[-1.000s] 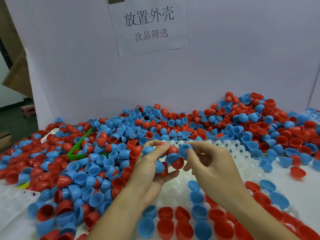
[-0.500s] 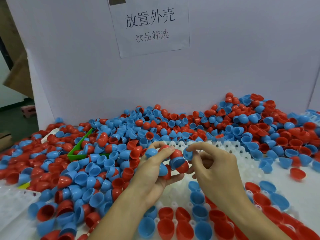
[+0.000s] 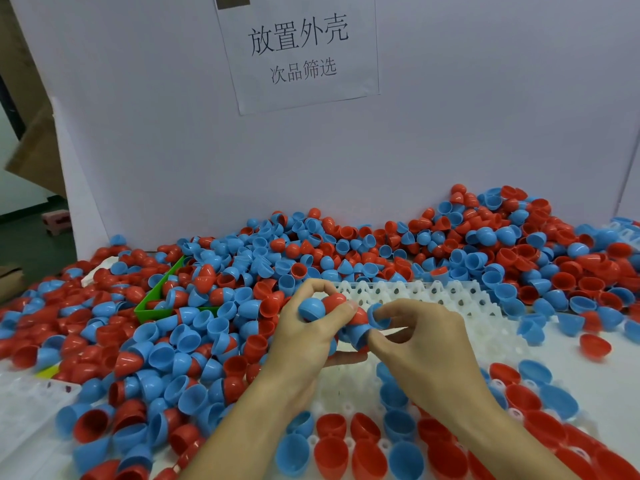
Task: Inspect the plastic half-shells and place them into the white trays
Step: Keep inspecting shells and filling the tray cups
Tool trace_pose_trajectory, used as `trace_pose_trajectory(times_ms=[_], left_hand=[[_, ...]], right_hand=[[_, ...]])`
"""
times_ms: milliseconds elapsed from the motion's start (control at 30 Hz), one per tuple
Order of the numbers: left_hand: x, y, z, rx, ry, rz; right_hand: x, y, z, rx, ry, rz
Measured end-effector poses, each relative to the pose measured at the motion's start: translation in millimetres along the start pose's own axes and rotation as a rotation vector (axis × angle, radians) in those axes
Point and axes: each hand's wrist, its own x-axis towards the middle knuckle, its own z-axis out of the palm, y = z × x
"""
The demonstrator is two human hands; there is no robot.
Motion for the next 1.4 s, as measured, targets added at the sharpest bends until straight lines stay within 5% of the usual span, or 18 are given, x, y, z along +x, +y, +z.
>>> trace_pose_trajectory(times_ms=[300, 800, 967, 1133, 1400], left_hand=[[3.0, 1.4, -2.5, -0.342, 0.051, -0.163], [2.0, 6.5, -2.3, -0.446, 0.06, -0.229], [6.2, 8.0, -10.8, -0.342, 0.145, -0.184], [12.5, 9.4, -20.8, -0.255, 0.234, -0.144], [10.2, 5.8, -19.7, -0.261, 0.252, -0.229]], right_hand=[[6.4, -1.1, -5.4, 0.28, -0.014, 0.084], [6.6, -11.3, -11.7, 0.733, -0.06, 0.332], [14.9, -8.3, -27.0, 0.611, -0.127, 0.409], [65.4, -40.4, -33.4, 0.156, -0.339, 0.346], [149.2, -118.0, 26.7, 0.264, -0.076, 0.143]])
